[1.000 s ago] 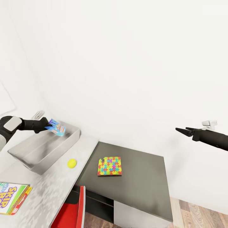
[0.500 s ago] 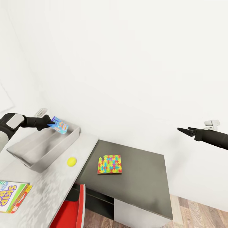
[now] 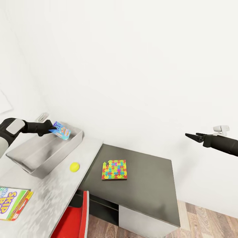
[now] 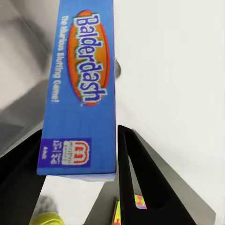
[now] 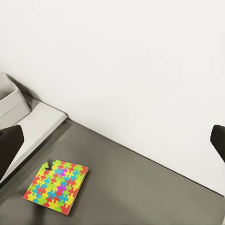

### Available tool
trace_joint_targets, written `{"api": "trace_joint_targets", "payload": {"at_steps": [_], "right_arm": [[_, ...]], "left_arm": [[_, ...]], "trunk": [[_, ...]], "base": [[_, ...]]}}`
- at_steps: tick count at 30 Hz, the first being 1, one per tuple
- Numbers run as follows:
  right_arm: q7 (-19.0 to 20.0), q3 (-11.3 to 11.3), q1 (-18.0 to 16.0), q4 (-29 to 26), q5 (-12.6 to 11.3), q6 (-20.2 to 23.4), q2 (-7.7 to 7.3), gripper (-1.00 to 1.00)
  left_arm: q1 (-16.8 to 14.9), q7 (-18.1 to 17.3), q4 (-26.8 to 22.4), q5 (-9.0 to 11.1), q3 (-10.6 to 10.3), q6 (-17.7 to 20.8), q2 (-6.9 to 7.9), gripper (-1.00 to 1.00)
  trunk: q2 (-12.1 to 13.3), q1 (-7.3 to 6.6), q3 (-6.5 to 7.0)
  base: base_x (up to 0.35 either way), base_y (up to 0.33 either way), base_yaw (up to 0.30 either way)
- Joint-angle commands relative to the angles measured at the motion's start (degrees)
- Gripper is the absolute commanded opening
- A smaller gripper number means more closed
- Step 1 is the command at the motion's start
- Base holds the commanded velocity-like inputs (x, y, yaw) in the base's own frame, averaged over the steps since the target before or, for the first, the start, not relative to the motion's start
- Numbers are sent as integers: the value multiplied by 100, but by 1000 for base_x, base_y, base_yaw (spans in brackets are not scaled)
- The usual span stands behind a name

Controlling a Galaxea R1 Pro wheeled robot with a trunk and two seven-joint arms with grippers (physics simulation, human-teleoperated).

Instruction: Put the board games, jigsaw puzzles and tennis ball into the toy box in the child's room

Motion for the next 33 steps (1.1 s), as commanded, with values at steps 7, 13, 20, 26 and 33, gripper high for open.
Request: {"api": "trace_joint_targets", "payload": {"at_steps": [7,13,20,26,33], "right_arm": [[29,3,-8,-2,11,42,2,100],[307,8,-8,-2,15,28,2,100],[547,-8,0,-2,19,17,3,100],[563,25,1,-2,19,10,21,100],[565,50,1,-2,19,8,41,100]], "left_arm": [[-14,6,37,12,35,-44,34,-100],[-19,89,74,28,46,-289,36,-100],[-22,270,77,25,46,-483,-1,-100],[-64,384,83,51,118,-714,-1,-100],[-89,409,87,51,428,-763,1,-100]], "trunk": [[-13,3,-77],[-13,3,-132],[-13,3,-196],[-13,3,-252],[-13,3,-316]], "base": [[0,0,0],[0,0,0],[0,0,0],[0,0,5],[0,0,59]]}}
